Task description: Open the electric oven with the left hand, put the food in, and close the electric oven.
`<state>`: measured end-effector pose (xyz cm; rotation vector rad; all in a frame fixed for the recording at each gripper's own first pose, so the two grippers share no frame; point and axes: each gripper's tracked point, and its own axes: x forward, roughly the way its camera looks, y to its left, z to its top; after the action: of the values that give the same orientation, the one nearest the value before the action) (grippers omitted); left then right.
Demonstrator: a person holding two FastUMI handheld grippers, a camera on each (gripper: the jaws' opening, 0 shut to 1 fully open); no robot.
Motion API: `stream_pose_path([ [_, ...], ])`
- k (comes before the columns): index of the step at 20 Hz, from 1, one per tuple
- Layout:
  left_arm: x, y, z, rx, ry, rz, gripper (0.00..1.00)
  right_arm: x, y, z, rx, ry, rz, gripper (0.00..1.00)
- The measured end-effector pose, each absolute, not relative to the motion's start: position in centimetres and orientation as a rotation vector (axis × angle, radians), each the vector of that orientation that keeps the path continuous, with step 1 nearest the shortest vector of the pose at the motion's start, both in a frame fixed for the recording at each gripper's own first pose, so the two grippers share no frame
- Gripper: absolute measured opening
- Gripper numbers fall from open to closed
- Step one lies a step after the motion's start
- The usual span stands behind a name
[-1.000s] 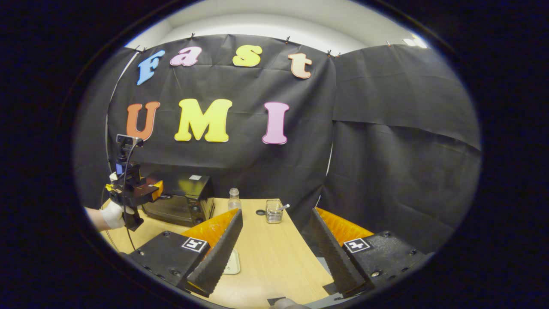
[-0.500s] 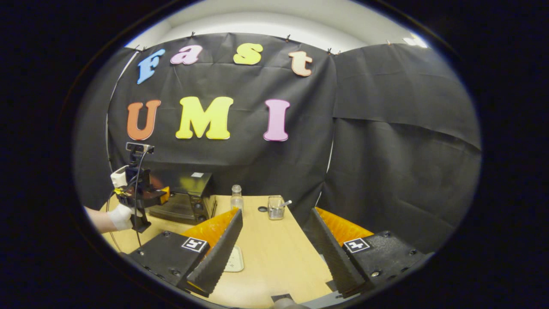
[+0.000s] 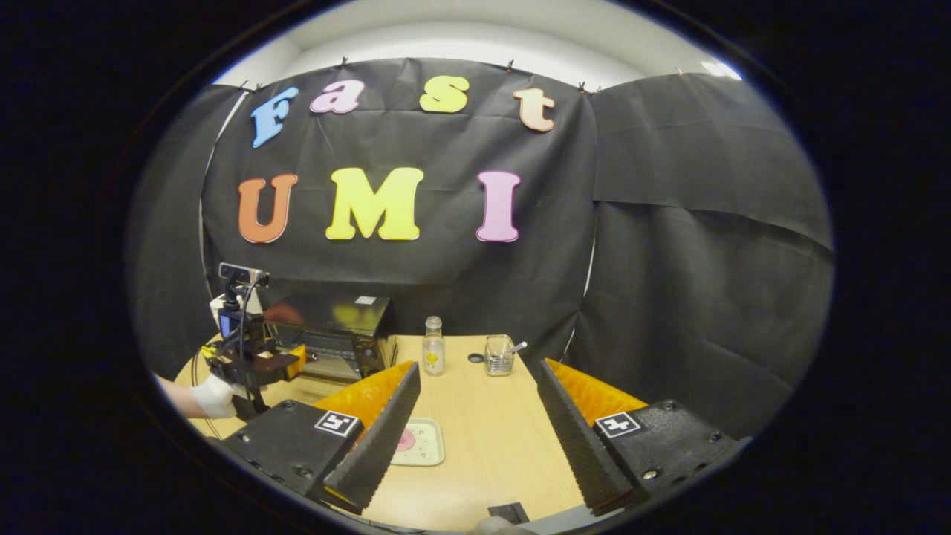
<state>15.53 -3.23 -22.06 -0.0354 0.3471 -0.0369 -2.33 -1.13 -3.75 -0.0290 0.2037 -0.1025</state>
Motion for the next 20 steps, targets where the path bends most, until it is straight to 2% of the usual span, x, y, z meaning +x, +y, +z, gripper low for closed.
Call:
stream_pose_path([
  [8, 9.9, -3.5, -27.8, -0.044, 0.466, -0.023, 0.97, -4.1, -1.5, -5.7, -0.037, 0.253, -0.092, 1.0],
  [20, 7.5, -4.4, -32.8, -0.037, 0.607, -0.032, 0.95, -5.7, -3.1, -7.6, -0.025, 0.292, -0.138, 1.0],
])
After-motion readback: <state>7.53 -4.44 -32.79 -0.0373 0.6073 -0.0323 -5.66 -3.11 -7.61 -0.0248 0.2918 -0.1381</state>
